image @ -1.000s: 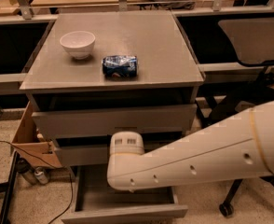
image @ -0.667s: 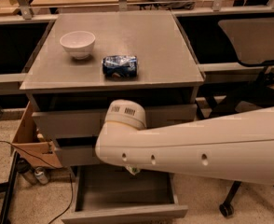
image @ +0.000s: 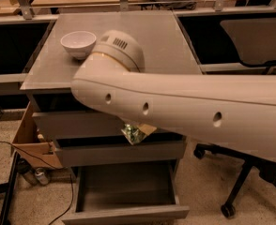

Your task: Pick green can from bottom drawer and place on counter

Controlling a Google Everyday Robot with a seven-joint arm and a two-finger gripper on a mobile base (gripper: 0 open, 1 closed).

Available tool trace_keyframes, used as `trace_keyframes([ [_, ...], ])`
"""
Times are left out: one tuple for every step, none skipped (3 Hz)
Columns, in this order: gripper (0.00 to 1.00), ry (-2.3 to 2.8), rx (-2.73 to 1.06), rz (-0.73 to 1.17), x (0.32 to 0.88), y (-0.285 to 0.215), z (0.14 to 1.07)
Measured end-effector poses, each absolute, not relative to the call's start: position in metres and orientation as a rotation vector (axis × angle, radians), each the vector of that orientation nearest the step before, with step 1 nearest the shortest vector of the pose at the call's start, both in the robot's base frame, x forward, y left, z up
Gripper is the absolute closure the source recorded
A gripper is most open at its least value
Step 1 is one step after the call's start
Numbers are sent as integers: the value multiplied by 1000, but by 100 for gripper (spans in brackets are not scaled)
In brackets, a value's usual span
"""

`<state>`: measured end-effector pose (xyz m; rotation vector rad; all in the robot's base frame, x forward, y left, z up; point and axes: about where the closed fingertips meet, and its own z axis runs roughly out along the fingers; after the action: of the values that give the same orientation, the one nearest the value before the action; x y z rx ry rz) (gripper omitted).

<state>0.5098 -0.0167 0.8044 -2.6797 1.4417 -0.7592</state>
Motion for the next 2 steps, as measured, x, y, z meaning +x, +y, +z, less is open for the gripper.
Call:
trace_keyframes([
  [100, 1552, -2616, -808, 517, -23, 844],
  [100, 1635, -2533, -851, 537, -32, 870],
])
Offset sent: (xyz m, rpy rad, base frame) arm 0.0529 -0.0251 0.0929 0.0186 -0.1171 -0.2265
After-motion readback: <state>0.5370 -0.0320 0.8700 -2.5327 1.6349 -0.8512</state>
